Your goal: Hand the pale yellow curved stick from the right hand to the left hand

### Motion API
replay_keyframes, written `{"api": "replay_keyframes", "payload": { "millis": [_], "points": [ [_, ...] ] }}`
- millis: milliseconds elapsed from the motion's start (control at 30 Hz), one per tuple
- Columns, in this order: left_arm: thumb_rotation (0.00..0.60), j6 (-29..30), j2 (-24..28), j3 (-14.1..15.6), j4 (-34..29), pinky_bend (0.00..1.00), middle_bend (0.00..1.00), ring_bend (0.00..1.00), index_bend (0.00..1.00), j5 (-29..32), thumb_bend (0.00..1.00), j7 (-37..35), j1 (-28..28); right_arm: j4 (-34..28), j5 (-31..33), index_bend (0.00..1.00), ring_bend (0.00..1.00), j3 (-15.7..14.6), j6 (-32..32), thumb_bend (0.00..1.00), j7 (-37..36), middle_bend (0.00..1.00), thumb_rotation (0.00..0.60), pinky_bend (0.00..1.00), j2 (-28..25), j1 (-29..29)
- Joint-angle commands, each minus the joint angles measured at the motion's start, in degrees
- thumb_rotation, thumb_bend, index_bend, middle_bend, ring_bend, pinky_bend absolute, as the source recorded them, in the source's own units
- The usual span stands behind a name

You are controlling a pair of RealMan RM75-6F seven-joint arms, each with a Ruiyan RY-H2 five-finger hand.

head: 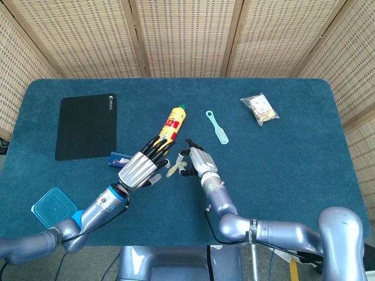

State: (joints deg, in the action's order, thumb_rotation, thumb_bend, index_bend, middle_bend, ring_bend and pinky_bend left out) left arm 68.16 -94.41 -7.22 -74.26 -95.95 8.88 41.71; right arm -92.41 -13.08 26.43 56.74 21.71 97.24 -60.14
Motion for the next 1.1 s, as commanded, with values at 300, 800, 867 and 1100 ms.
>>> {"api": "replay_keyframes", "payload": {
  "millis": [300, 800, 867, 1100],
  "points": [
    [0.600, -0.19, -0.58, 0.19, 0.11, 0.00, 0.00, 0.00, 0.46, 0.86, 0.33, 0.46, 0.36, -0.11, -0.06, 0.75, 0.00, -0.52, -0.29, 0.71, -0.33, 0.04, 0.600, 0.00, -0.28, 0.04],
    [0.600, -1.01, -1.63, 0.30, -0.77, 0.00, 0.00, 0.00, 0.48, 1.70, 0.36, 1.53, 1.34, 0.18, -0.32, 0.75, 0.00, -1.05, -0.79, 0.71, -1.13, 0.04, 0.600, 0.00, -0.50, 0.18],
    [0.600, -1.03, -1.80, 0.24, -0.87, 0.00, 0.00, 0.00, 0.48, 1.80, 0.36, 1.76, 1.49, 0.17, -0.35, 0.75, 0.00, -1.11, -0.90, 0.71, -1.26, 0.04, 0.600, 0.00, -0.54, 0.21],
    [0.600, -1.26, -2.56, 0.05, -1.07, 0.00, 0.00, 0.00, 0.47, 2.06, 0.36, 2.65, 2.07, 0.12, -0.38, 0.75, 0.00, -1.26, -1.20, 0.71, -1.61, 0.04, 0.600, 0.00, -0.61, 0.19]
  ]
}}
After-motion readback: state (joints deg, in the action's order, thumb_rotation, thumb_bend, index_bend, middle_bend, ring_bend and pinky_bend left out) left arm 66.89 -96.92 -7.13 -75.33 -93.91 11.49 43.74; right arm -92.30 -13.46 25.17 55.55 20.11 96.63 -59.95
